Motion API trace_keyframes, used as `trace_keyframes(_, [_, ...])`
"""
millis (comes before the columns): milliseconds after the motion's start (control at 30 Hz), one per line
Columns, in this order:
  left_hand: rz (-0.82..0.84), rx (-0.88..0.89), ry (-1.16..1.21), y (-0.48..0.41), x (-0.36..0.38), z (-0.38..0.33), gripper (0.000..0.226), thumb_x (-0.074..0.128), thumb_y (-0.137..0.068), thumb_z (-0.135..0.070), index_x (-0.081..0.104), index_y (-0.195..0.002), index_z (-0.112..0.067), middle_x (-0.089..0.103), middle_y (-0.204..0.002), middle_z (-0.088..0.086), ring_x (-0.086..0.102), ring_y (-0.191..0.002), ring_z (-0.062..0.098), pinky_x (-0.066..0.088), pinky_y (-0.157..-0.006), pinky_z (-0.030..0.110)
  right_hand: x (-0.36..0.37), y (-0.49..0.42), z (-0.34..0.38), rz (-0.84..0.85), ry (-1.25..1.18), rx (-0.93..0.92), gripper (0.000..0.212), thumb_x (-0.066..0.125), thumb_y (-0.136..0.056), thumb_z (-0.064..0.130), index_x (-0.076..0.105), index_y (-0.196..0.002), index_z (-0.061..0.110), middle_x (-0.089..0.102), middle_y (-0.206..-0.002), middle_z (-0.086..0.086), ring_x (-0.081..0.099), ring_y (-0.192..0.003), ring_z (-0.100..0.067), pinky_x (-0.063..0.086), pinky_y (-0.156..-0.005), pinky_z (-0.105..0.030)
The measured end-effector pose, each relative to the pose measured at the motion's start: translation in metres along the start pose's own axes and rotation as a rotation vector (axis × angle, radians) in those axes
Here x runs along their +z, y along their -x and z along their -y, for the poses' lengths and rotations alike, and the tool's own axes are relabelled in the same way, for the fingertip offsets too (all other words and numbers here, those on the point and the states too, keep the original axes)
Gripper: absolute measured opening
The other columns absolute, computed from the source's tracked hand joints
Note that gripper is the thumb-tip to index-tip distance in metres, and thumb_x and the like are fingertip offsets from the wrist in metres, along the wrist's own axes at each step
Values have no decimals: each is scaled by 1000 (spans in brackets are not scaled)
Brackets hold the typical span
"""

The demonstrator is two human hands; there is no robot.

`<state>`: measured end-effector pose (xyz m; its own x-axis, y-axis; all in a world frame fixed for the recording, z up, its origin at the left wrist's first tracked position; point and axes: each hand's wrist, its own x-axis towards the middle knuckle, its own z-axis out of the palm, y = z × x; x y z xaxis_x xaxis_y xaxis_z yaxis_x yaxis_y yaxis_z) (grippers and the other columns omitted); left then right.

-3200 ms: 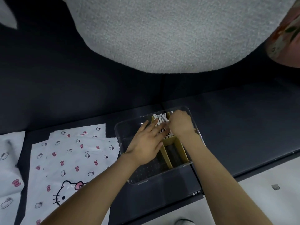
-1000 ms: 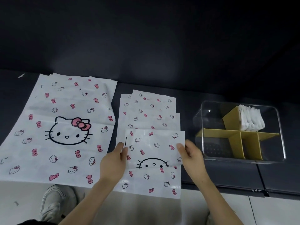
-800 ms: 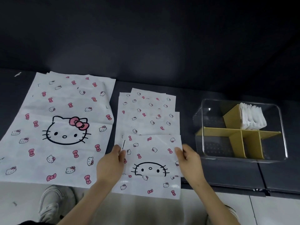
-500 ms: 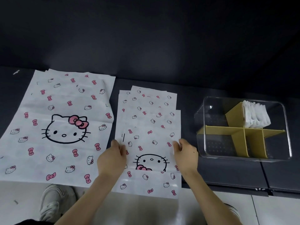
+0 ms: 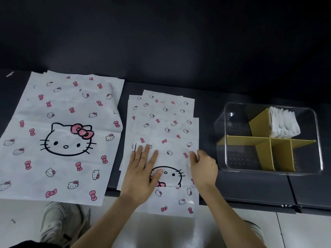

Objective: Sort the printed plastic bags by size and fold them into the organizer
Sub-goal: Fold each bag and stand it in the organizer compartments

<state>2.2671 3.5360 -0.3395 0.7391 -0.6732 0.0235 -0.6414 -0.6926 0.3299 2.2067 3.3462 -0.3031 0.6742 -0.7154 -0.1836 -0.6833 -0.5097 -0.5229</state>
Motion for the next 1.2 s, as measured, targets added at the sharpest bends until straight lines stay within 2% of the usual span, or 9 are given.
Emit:
trace_keyframes(200, [-18, -6, 15, -2, -3, 0, 70, 22, -96, -63, 30, -148, -18, 19, -156, 9, 11, -146, 26, 8, -117, 41, 1, -2, 0, 16, 33, 26, 46, 51, -97, 30, 28, -58, 22, 37, -50, 6, 35, -45, -10, 31, -50, -24])
trace_keyframes(600, [-7, -6, -61, 1, 0, -2, 59, 20, -98, -57, 33, -146, -28, 22, -156, 9, 14, -145, 27, 12, -117, 45, 2, -5, 1, 18, 37, 54, 43, 49, -98, 30, 32, -60, 20, 40, -53, 6, 46, -53, -17, 33, -52, -24])
trace_keyframes(667, [0, -7, -73, 0, 0, -2, 59, 18, -98, -58, 31, -147, -28, 20, -157, 9, 12, -146, 27, 11, -117, 44, -2, 0, 5, -18, 37, 37, 32, 50, -98, 29, 47, -70, 15, 50, -59, 1, 52, -53, -18, 37, -50, -25])
trace_keyframes(733, [2, -6, -75, 0, 0, -2, 59, 19, -98, -58, 31, -148, -28, 20, -157, 9, 12, -146, 27, 11, -117, 45, -3, 11, 2, -265, 193, -124, 24, 51, -95, 30, 63, -96, 9, 62, -73, -7, 61, -60, -25, 46, -50, -29])
trace_keyframes(800, [1, -7, -73, 0, 0, -3, 59, 19, -97, -58, 32, -147, -28, 20, -157, 9, 12, -146, 28, 12, -116, 46, 6, 28, 0, -407, 353, -300, 41, 46, -91, 37, 62, -118, 12, 64, -97, -12, 62, -80, -30, 50, -63, -38])
trace_keyframes(867, [-2, -4, -72, -1, 0, -3, 60, 19, -97, -58, 33, -147, -27, 20, -157, 9, 13, -146, 28, 13, -116, 47, 20, 44, 2, -311, 410, -443, 49, 40, -91, 43, 53, -133, 20, 56, -126, -17, 54, -111, -37, 41, -92, -52])
trace_keyframes(933, [-4, 4, -78, -1, 0, -2, 62, 21, -96, -60, 34, -146, -27, 20, -157, 9, 14, -145, 29, 13, -116, 47, 32, 53, -1, -188, 461, -485, 52, 35, -93, 47, 47, -138, 24, 47, -139, -20, 43, -126, -41, 25, -106, -60])
trace_keyframes(1067, [14, 7, -106, -1, 0, -2, 71, 21, -92, -70, 31, -148, -27, 20, -157, 9, 12, -145, 29, 11, -115, 47, 25, 52, -29, -92, 511, -356, 54, 21, -98, 51, 43, -140, 25, 45, -140, -24, 44, -128, -44, 22, -108, -60])
trace_keyframes(1200, [34, -10, -124, 0, 0, -3, 74, 19, -90, -73, 27, -149, -28, 16, -158, 8, 9, -146, 28, 8, -116, 47, 4, 54, -43, -99, 479, -306, 58, 8, -101, 50, 39, -139, 20, 47, -137, -27, 48, -124, -45, 37, -105, -53])
